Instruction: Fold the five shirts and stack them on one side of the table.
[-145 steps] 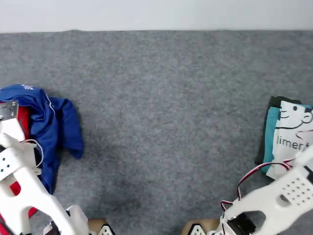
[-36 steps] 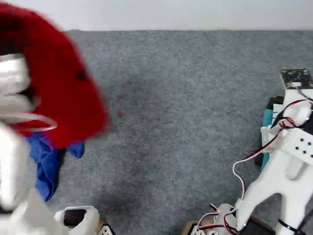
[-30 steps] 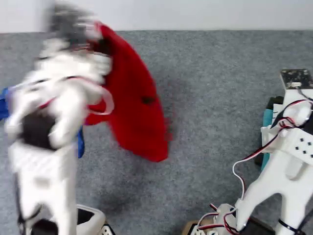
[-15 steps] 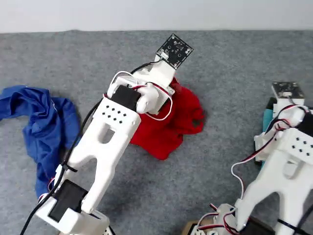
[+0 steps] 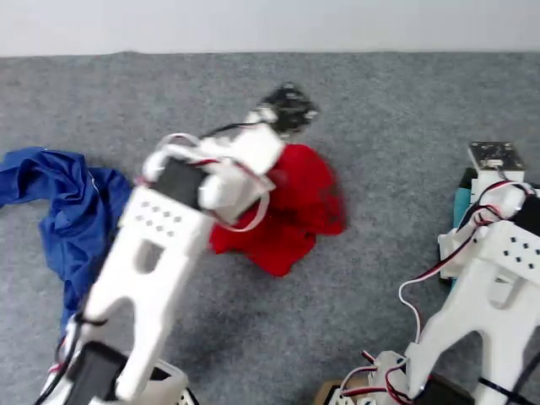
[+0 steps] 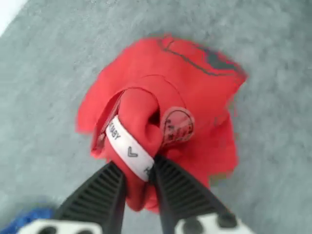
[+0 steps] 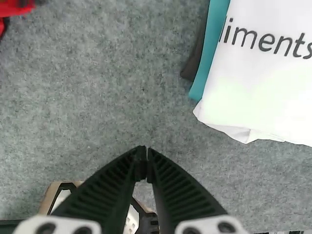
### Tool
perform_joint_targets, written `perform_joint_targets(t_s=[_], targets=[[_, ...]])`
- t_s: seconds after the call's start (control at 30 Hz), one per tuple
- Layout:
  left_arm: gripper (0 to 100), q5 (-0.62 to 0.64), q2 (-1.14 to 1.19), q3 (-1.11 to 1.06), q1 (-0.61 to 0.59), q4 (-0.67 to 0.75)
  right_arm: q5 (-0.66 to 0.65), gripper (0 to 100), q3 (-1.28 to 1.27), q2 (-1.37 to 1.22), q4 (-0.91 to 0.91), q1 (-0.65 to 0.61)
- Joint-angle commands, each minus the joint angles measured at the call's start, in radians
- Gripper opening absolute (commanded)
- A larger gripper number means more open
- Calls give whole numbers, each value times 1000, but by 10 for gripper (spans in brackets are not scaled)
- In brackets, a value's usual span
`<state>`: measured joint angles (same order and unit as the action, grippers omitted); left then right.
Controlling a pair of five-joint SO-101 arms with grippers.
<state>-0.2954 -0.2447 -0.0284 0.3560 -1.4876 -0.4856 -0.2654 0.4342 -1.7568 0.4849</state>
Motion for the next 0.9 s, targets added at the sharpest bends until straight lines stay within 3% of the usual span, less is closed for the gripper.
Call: perform_joint_targets(t_s=[0.0,0.17,0.43,0.8,0.87], targets=[[5,-121,-89,1,-130,-118,3,9,8,28,-38,8],[5,-330,-104,-85,-404,-230,3,9,8,33,-38,8],[9,-684,-146,-344,-796,-245,6,9,8,33,-39,8],[118,-1151,-523,-610,-1065,-269,8,9,6,33,-39,8],[119,-1166,-615,-636,-1065,-267,8,9,6,33,-39,8]])
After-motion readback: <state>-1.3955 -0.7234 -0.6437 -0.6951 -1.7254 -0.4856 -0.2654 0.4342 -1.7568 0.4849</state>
